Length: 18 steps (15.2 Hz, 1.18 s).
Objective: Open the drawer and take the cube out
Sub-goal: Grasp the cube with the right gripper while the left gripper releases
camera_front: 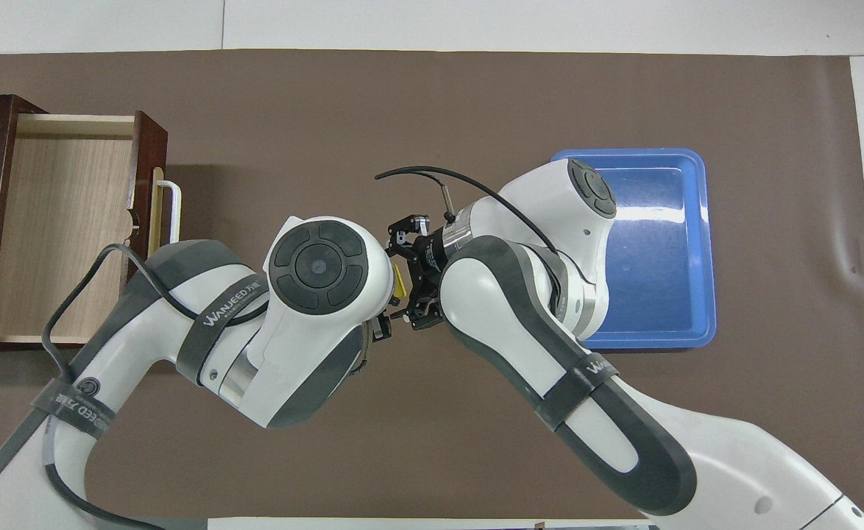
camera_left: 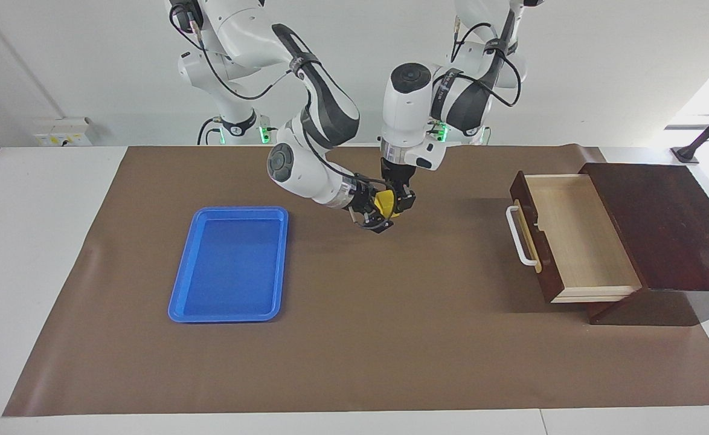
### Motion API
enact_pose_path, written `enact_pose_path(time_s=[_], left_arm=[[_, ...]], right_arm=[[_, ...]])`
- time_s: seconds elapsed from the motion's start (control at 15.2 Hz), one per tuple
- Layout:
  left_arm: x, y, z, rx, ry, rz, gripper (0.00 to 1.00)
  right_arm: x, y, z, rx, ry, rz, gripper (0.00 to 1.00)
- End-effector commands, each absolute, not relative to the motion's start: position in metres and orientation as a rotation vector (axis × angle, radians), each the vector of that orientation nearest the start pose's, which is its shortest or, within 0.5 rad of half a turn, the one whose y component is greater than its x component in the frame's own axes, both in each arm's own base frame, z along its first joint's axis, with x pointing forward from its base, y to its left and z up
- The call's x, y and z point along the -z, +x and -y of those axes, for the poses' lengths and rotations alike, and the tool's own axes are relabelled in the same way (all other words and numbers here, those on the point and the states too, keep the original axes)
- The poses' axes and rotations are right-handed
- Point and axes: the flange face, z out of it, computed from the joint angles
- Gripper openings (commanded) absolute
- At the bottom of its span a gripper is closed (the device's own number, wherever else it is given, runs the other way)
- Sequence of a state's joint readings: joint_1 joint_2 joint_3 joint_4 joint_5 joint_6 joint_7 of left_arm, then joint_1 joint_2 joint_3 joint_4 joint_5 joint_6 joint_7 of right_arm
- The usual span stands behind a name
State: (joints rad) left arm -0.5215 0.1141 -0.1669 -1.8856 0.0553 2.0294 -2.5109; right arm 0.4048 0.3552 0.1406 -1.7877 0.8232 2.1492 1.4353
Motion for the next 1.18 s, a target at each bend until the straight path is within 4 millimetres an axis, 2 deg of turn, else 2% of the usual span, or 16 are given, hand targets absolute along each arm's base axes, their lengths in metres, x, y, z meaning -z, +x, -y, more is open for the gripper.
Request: enact_pose_path(time_s=[0.0,0.33,0.39,0.46,0.52,0.66,0.92,0.98,1.05,1.11], left_arm=[[-0.454,0.453,0.366,-0.04,1.903,-2.435,0.0],[-0.453,0.453,0.365,-0.041,1.91,-2.436,0.0],[-0.453,0.454,0.363,-0.041,1.917,-2.438,0.08],[-0.452,0.455,0.361,-0.042,1.921,-2.443,0.57],[-0.452,0.457,0.358,-0.043,1.92,-2.45,1.0],[-0.455,0.466,0.347,-0.059,1.907,-2.47,1.0],[-0.452,0.512,0.273,-0.063,1.958,-2.451,1.0],[-0.451,0.524,0.248,-0.063,1.977,-2.441,1.0],[-0.449,0.534,0.225,-0.061,2.009,-2.423,1.0],[-0.447,0.542,0.201,-0.058,2.039,-2.406,1.0]], right_arm=[[-0.374,0.546,-0.361,-0.848,-2.011,-1.663,0.0],[-0.381,0.551,-0.359,-0.828,-2.027,-1.63,0.0],[-0.381,0.553,-0.356,-0.822,-2.028,-1.623,0.0],[-0.383,0.554,-0.355,-0.821,-2.025,-1.623,0.0],[-0.384,0.556,-0.354,-0.819,-2.022,-1.62,0.0],[-0.386,0.557,-0.354,-0.819,-2.021,-1.617,0.0],[-0.391,0.563,-0.347,-0.835,-2.015,-1.618,0.0],[-0.392,0.569,-0.338,-0.835,-2.007,-1.629,0.0],[-0.394,0.582,-0.315,-0.829,-1.98,-1.658,0.0],[-0.394,0.597,-0.281,-0.813,-1.959,-1.696,0.0]])
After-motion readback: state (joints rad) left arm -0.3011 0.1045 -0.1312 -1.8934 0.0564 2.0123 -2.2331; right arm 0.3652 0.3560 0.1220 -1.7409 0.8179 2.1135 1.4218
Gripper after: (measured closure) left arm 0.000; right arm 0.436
